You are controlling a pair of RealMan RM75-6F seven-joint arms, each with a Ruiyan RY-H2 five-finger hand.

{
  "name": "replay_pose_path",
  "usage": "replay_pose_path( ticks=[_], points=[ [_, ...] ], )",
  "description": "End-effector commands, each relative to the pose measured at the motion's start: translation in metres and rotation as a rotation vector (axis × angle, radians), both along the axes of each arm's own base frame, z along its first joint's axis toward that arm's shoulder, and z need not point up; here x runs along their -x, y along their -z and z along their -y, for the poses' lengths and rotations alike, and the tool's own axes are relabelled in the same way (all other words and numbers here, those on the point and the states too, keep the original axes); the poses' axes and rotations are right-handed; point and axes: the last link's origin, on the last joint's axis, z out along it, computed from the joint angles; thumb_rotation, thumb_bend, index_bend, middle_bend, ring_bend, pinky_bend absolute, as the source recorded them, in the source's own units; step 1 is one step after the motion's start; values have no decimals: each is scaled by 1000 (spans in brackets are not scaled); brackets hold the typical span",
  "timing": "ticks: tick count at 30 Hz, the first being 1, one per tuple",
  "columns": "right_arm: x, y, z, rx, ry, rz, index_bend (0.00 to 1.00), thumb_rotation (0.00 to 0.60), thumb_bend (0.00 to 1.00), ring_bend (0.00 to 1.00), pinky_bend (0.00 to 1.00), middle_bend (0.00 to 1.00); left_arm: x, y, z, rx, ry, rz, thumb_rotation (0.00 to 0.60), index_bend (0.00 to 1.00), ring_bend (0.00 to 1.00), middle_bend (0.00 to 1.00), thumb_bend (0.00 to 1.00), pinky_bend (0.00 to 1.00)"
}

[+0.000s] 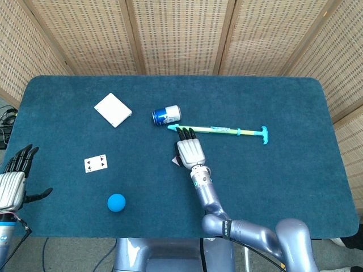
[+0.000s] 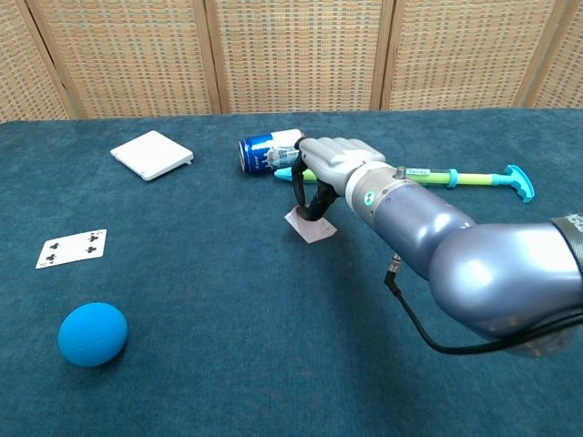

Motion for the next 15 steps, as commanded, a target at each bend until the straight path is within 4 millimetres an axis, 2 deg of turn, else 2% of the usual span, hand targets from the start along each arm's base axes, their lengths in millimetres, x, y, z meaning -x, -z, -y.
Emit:
replay_pose_path(
  ticks=[1, 9, 15],
  points=[
    [-4, -11, 4, 28, -11, 10, 629, 600, 669, 0, 0, 105, 0, 0, 0, 1, 0, 0, 600, 0, 0, 0, 106, 87],
    [-3, -46, 8, 96, -24, 23, 630, 600, 668, 0, 0, 107, -2, -1, 1, -4, 8, 0, 600, 0, 0, 0, 106, 87],
    [8, -79, 1, 149, -20, 42, 632, 600, 666, 0, 0, 107, -4, -2, 3, -11, 19, 1, 600, 0, 0, 0, 106, 87]
  ],
)
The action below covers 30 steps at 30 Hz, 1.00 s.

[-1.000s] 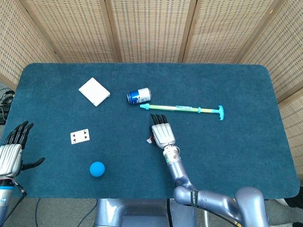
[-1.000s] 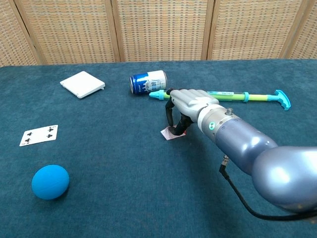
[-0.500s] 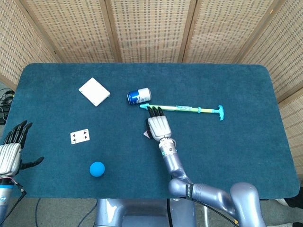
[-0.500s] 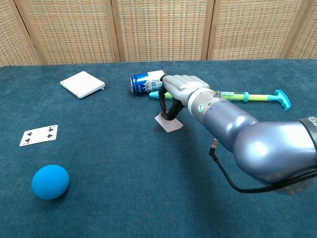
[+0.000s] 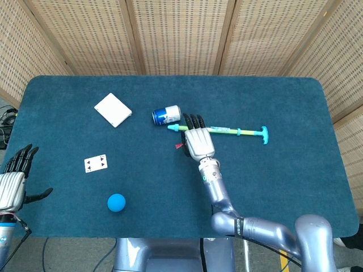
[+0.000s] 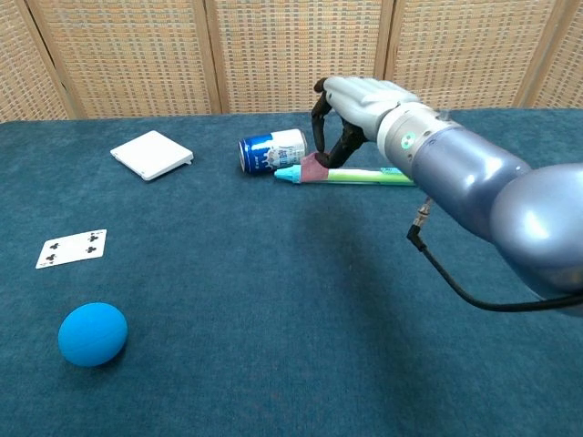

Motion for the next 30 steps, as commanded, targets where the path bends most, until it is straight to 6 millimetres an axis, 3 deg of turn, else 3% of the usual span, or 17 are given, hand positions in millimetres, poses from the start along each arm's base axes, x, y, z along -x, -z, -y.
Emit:
replay_pose_path(
  ticks=[1, 18, 30],
  points=[
    [12, -23, -5, 40, 11, 5, 633, 600, 666, 0, 0, 108, -1, -1, 1, -3, 4, 1, 600, 0, 0, 0, 106, 87],
    [66, -102, -56, 119, 64, 25, 654, 600, 662, 0, 0, 121, -13, -3, 11, -25, 60, -6, 600, 0, 0, 0, 107, 87],
    [93, -134, -117, -28, 140, 287, 656, 600, 659, 0, 0, 117, -16, 2, 14, -7, 76, -6, 600, 0, 0, 0, 106, 86]
  ],
)
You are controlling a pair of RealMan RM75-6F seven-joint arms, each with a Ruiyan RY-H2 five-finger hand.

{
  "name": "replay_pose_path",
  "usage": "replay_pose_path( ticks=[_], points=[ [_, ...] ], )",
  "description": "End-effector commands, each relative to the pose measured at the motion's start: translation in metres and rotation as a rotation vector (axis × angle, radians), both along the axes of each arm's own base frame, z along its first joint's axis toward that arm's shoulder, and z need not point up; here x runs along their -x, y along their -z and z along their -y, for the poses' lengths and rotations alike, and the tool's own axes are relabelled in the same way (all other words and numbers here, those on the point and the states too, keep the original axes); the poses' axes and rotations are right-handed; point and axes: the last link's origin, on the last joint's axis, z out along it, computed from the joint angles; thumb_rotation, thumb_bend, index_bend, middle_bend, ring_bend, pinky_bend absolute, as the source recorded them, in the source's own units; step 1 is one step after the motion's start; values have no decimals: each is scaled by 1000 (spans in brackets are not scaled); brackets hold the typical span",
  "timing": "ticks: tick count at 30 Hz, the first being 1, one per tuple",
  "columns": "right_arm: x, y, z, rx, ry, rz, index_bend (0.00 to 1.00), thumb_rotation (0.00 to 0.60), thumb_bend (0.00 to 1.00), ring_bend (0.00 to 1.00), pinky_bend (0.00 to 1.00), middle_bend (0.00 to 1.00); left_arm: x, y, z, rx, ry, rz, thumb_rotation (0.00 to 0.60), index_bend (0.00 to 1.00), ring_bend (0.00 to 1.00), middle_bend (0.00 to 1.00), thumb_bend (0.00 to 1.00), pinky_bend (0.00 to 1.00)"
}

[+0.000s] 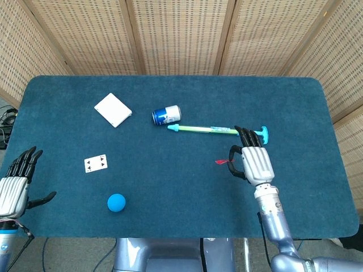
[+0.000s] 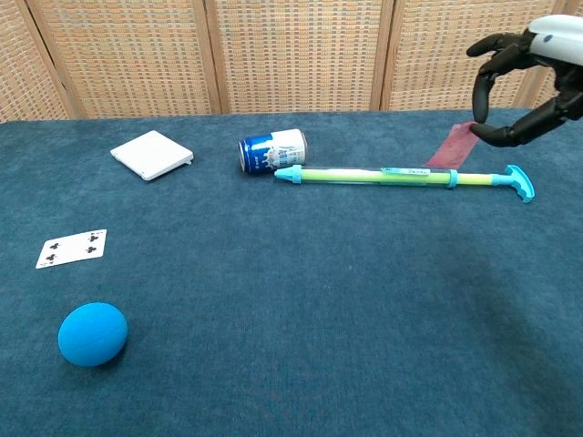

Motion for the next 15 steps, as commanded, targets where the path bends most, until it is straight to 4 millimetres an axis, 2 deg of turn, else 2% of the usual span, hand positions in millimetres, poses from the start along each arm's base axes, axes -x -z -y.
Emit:
replay_pose_path(
  ticks=[1, 7, 15],
  points=[
    [8, -10, -22, -56, 25, 114, 657, 600, 660, 0, 0, 117, -1, 0, 1, 0, 4, 0, 600, 0, 0, 0, 106, 86],
    [7, -15, -46, -172, 57, 317, 653, 600, 657, 0, 0, 112, -2, -1, 3, -8, 14, 1, 600, 0, 0, 0, 106, 86],
    [1, -23, -70, -235, 6, 388, 651, 600, 656, 0, 0, 105, -3, 0, 4, -7, 22, -4, 600, 0, 0, 0, 106, 86]
  ],
)
